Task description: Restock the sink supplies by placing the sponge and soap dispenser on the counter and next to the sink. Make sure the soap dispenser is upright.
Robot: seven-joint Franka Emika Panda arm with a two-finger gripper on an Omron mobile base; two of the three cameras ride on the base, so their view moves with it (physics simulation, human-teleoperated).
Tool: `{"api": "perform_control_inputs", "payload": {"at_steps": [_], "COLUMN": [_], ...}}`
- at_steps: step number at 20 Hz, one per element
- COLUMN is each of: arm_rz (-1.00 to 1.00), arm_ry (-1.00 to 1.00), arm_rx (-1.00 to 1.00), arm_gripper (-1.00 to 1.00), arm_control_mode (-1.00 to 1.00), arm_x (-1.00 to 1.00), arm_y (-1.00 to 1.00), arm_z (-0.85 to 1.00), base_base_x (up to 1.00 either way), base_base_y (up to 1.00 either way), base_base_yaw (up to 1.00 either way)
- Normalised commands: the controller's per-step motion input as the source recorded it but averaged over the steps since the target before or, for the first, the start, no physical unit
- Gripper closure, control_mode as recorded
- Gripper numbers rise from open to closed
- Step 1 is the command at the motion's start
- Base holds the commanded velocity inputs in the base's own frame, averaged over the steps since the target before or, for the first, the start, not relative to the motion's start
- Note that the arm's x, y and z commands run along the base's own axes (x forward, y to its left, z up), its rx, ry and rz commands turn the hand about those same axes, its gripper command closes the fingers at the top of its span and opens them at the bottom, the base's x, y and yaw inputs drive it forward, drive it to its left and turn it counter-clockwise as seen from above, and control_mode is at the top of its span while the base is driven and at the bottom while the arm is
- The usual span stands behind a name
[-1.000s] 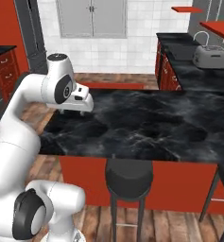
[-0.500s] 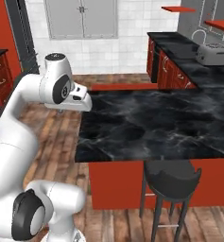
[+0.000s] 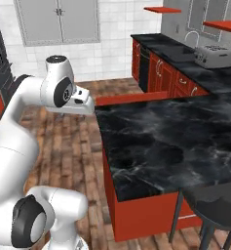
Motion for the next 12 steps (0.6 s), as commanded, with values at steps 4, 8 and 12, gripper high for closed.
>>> {"api": "perform_control_inputs", "payload": {"at_steps": [4, 8, 12], "arm_rz": [0.00, 0.00, 0.00], "arm_ry": [0.00, 0.00, 0.00], "arm_rx": [0.00, 0.00, 0.00], "arm_gripper": [-1.00, -1.00, -1.00], "arm_control_mode": [1.00, 1.00, 1.00], "arm_x": [0.00, 0.00, 0.00], "arm_y": [0.00, 0.00, 0.00], "arm_z": [0.00, 0.00, 0.00], "base_base_x": [0.58, 0.55, 0.57], "base_base_y": [1.00, 1.00, 1.00], "base_base_yaw": [-0.36, -0.38, -0.40]}}
